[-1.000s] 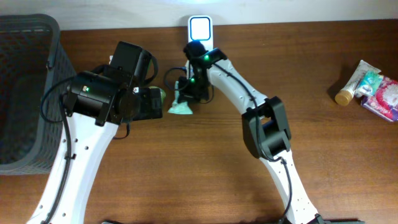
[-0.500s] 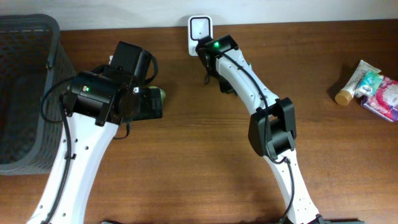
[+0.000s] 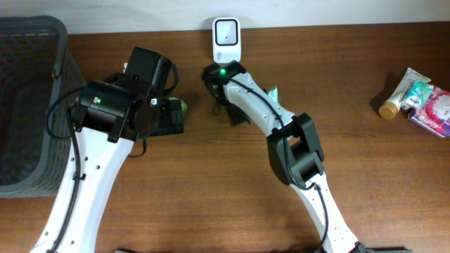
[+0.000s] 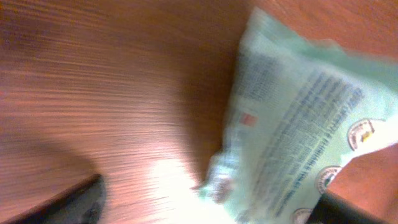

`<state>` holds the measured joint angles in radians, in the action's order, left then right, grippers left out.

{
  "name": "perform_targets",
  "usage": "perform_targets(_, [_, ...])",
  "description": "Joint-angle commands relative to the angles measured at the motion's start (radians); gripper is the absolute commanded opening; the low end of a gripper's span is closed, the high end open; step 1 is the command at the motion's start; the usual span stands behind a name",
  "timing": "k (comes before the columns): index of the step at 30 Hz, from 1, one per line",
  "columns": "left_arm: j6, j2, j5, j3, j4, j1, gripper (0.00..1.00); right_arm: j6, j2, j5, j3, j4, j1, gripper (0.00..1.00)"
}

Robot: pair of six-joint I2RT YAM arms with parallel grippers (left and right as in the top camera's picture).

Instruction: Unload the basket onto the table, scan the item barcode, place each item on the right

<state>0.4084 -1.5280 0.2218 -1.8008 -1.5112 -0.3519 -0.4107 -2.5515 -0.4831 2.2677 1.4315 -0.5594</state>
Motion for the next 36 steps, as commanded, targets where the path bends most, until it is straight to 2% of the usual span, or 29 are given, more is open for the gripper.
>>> perform_targets(1, [-0.002,0.003,0.01,0.001,-0.001,0.002,0.99,0.034,0.026,0.134,0.145,0.027,-0.012,0.99])
perform_targets(6, [-0.002,0.003,0.01,0.001,-0.001,0.002,0.99,0.042,0.026,0.161,0.319,0.166,0.083,0.99])
perform_targets(11, [-0.002,0.003,0.01,0.001,-0.001,0.002,0.99,0.225,0.026,0.505,0.347,0.268,0.295,0.99])
perform_targets(18, [-0.002,0.003,0.01,0.001,-0.001,0.002,0.99,0.471,0.026,0.936,0.211,0.267,0.591,0.99])
perform_targets(21, [-0.002,0.003,0.01,0.001,-0.001,0.002,0.99,0.628,0.026,1.128,0.095,0.256,0.644,1.0])
perform_targets(26, [-0.002,0.003,0.01,0.001,-0.001,0.002,0.99,0.649,0.026,1.303,-0.063,0.118,0.658,0.95])
perform_targets(29, [-0.002,0.003,0.01,0.001,-0.001,0.002,0.99,0.611,0.026,1.366,-0.124,0.025,0.657,0.86])
perform_targets(32, [-0.002,0.003,0.01,0.001,-0.001,0.002,0.99,0.585,0.026,1.367,-0.144,-0.028,0.657,0.82])
perform_targets(34, [-0.002,0.003,0.01,0.001,-0.001,0.002,0.99,0.584,0.026,1.367,-0.144,-0.055,0.656,0.64])
perform_targets(36, [-0.002,0.003,0.01,0.001,-0.001,0.002,0.99,0.531,0.026,1.366,-0.144,-0.09,0.655,0.58])
